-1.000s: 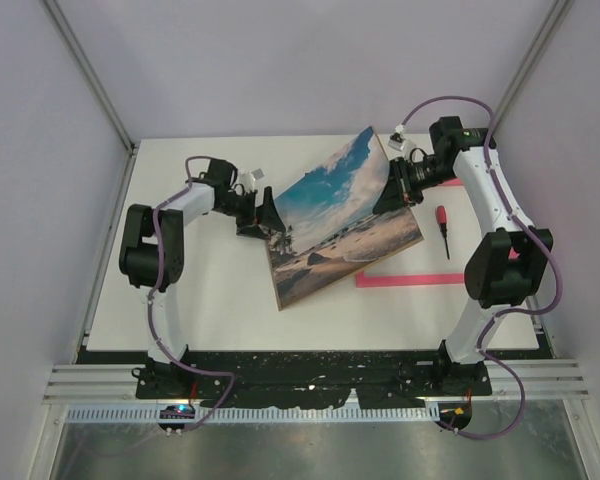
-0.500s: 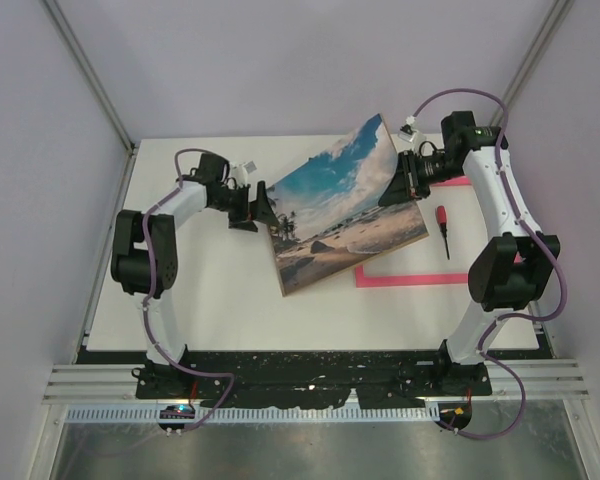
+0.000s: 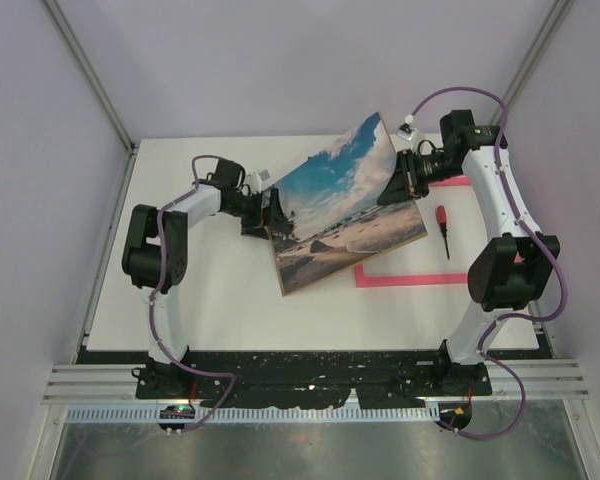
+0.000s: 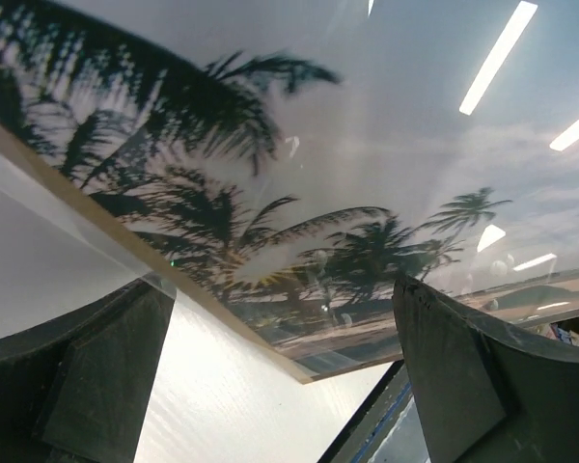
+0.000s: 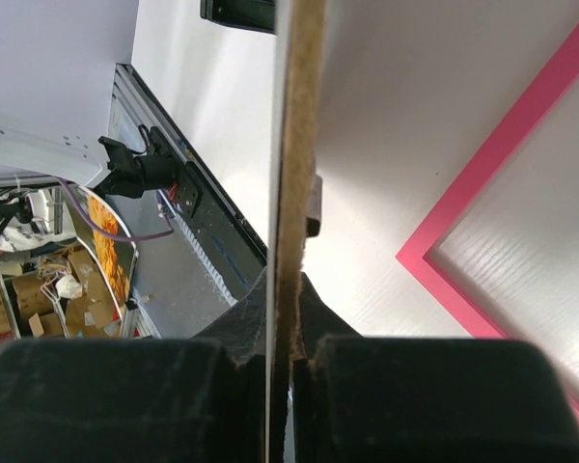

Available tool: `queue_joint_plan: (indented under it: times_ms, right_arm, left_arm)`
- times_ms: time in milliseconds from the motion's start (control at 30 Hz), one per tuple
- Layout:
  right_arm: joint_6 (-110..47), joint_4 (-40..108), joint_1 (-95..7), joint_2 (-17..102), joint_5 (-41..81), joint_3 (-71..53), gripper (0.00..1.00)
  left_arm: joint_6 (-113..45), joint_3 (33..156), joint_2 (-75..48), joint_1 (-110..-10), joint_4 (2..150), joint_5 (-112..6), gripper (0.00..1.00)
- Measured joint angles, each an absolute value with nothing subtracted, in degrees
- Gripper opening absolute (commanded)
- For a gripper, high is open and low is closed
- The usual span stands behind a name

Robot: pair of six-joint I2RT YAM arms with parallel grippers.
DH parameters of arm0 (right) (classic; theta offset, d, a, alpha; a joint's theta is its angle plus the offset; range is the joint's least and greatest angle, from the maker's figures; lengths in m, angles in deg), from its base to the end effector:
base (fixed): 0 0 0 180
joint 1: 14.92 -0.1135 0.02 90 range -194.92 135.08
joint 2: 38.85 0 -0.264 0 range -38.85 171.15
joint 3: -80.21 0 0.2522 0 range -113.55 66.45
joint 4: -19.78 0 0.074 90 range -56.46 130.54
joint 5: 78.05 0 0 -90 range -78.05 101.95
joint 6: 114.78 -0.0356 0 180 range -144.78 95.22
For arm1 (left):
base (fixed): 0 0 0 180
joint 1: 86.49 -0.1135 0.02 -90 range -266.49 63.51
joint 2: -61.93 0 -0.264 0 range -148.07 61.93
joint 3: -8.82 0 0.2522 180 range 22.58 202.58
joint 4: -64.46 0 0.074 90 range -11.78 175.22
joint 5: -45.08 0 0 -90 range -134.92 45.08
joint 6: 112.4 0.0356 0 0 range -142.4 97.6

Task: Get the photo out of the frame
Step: Adjust the photo frame at the center of the board.

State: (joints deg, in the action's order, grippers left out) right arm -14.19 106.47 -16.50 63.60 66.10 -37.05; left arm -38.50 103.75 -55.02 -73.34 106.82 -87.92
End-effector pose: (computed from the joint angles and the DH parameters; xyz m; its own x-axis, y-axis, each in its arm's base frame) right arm 0.3493 0.0385 0.3456 -0.8846 -0.1321 -0.4473 -0.4382 0.5638 0.7001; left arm 0.4003 -0.1184 0.1641 -0.9694 0.0182 -0.2449 0.1923 0.6767 -0.7107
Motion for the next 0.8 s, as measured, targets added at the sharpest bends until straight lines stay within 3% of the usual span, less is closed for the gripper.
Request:
queue_joint_plan:
  times_ms: [100, 133, 167, 233, 433, 800]
  right_arm:
    - [-14.3, 106.4, -17.2, 63.6, 65.4, -37.1, 0.08]
    - [-14.5, 106.3, -17.4, 63.6, 65.3, -37.1, 0.12]
    - [-14.5, 106.3, -17.5, 63.6, 65.0, -37.1, 0.26]
    - [-14.6, 106.2, -17.9, 63.6, 65.0, -37.1, 0.40]
    - [-14.1, 106.0, -19.5, 62.9, 66.3, -37.4, 0.63]
    - [-12.9, 106.6, -19.8, 62.7, 67.5, -38.1, 0.67]
  left_arm:
    - [-39.2, 103.2, -54.9, -73.0, 104.6, -88.7, 1.00]
    - [-39.7, 102.6, -54.8, -73.0, 103.8, -89.0, 1.00]
    - [-40.2, 101.8, -54.6, -73.0, 102.8, -89.5, 1.00]
    - [-41.2, 100.5, -54.5, -73.1, 101.2, -90.2, 1.00]
    - [-42.6, 99.6, -54.4, -72.4, 98.6, -90.2, 1.00]
    - [-43.3, 98.1, -53.2, -72.3, 95.9, -90.4, 1.00]
